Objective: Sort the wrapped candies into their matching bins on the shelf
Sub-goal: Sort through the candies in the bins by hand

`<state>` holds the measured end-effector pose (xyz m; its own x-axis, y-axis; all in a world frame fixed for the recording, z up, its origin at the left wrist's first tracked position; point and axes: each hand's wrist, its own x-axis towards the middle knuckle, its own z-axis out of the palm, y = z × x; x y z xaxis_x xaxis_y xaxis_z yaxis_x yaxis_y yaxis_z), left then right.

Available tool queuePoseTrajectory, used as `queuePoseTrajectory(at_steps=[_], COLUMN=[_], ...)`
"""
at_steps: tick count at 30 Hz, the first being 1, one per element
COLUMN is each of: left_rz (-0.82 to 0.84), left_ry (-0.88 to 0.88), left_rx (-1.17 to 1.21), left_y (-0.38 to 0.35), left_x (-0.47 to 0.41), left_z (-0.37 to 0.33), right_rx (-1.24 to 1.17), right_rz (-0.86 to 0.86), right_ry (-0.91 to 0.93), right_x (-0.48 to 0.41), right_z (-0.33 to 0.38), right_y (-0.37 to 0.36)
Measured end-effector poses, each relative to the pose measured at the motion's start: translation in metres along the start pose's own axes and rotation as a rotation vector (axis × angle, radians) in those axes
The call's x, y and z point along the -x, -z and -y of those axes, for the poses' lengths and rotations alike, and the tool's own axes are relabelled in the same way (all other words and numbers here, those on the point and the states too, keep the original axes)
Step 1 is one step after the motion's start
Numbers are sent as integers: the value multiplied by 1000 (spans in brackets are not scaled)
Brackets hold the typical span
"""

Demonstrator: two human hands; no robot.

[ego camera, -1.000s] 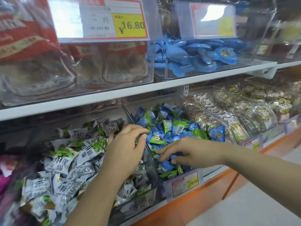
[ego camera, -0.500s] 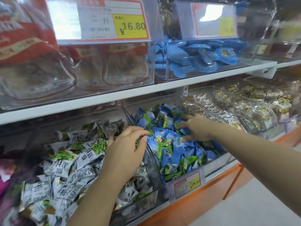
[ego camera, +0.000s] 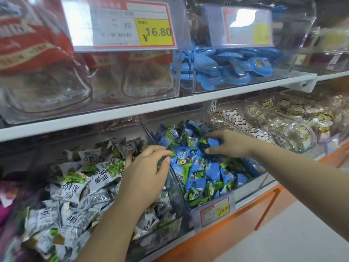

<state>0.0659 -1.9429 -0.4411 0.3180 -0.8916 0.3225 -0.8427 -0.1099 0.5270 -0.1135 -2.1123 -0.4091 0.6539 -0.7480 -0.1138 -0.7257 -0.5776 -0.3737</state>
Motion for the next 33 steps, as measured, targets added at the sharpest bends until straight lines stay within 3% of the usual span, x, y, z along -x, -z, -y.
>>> queuePoseTrajectory(at_steps=[5, 12, 17, 22, 27, 33], left_rz=[-2, -9, -15, -3, -10, -15], left_ry=[12, -1, 4, -4, -1, -2], left_rx=[8, 11, 22, 28, 22, 36], left_y=[1, -1, -1, -2, -3, -3], left_x=[1, 1, 2, 1, 1, 2], left_z=[-3, -1, -1, 1, 0, 0], right_rx=[174, -1, -178, 149, 239, 199], right_rz=[87, 254, -48, 332, 373, 390], right_ry=[191, 417, 269, 143, 266, 252], right_x=[18, 46, 39, 33, 42, 46], right_z=[25, 42, 20, 1, 22, 26], right_y=[-40, -39, -14, -29, -50, -53])
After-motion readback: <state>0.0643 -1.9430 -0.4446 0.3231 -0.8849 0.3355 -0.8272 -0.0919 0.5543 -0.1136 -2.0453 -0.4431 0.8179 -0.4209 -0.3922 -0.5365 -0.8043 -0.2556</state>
